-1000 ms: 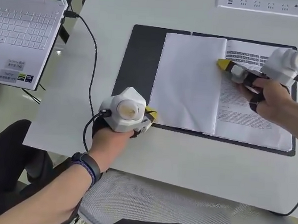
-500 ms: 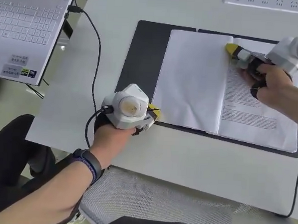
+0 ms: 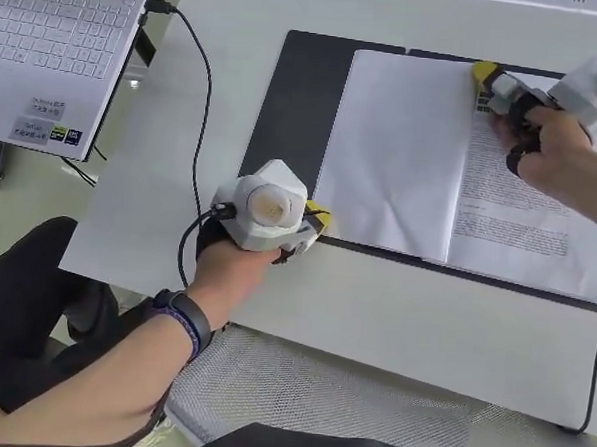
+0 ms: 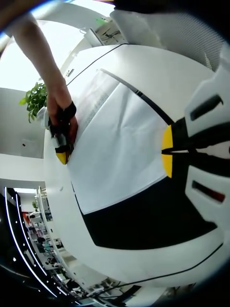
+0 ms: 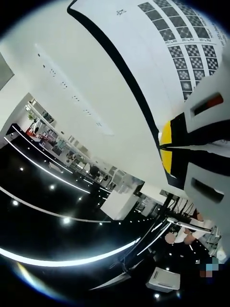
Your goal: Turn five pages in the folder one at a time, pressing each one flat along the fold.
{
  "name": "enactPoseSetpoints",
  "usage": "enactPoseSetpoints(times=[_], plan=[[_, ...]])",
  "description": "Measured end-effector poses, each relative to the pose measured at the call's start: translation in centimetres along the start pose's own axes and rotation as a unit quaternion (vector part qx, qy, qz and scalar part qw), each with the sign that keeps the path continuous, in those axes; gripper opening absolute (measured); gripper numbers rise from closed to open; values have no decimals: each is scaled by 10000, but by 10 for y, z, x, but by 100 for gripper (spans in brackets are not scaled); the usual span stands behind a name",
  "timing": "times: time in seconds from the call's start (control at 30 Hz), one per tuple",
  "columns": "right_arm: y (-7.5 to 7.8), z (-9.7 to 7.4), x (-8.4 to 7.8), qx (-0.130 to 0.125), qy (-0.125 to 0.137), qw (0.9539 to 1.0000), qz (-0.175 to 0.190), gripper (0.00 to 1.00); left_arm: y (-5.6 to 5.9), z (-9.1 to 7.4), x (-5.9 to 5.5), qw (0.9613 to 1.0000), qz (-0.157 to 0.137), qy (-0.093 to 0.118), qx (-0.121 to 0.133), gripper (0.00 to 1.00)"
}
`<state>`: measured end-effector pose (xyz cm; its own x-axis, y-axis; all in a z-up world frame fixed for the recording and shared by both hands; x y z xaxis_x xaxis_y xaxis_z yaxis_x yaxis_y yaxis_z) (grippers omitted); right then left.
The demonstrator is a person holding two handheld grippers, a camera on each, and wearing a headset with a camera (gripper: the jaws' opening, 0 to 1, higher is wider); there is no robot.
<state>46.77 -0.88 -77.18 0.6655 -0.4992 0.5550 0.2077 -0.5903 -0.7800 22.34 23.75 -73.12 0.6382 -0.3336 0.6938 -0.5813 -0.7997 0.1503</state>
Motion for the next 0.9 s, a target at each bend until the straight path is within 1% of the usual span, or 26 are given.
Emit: enactPoseSetpoints(times=[0.13,0.4,0.47,0.53,0.6,0.73,0.8,0.83,0.9], plan=[[2,3,2,-23,61,9999,77,0,0,0,0,10000,7,-7,-4,0],[6,5,2,7,46,10000,-35,0,0,-1,1,10000,-17,-5,6,0],[5,2,0,69,-28,9999,-71,0,0,0,1,10000,-11,-4,7,0],[5,-3,-3,186,-187,9995,-179,0,-1,0,0,10000,-19,3,15,0],[3,-9,-6,281,-329,9984,-365,0,-1,0,0,10000,-10,5,19,0],[-1,-23,-15,420,-506,9967,-481,0,-1,1,0,10000,-7,10,14,0],[-4,-31,-21,518,-621,9956,-478,0,-2,2,-1,10000,-1,13,12,0],[-9,-37,-25,575,-690,9943,-573,0,-2,2,-1,10000,-15,18,13,0],[-12,-44,-30,648,-768,9928,-650,0,-4,4,-2,10000,-17,20,15,0]])
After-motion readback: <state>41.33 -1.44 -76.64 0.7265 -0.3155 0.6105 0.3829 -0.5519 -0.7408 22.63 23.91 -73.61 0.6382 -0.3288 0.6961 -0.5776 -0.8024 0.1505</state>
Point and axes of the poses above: the centre of the closed fingertips' face, and the gripper's own axes: z roughly forward along the fingers, y roughly to its right, x roughly out of its top, the point moved 10 cm from there along -z, roughly backward along the fingers, and after that the axes turned 2 degrees about -x, right-handed, at the moved point
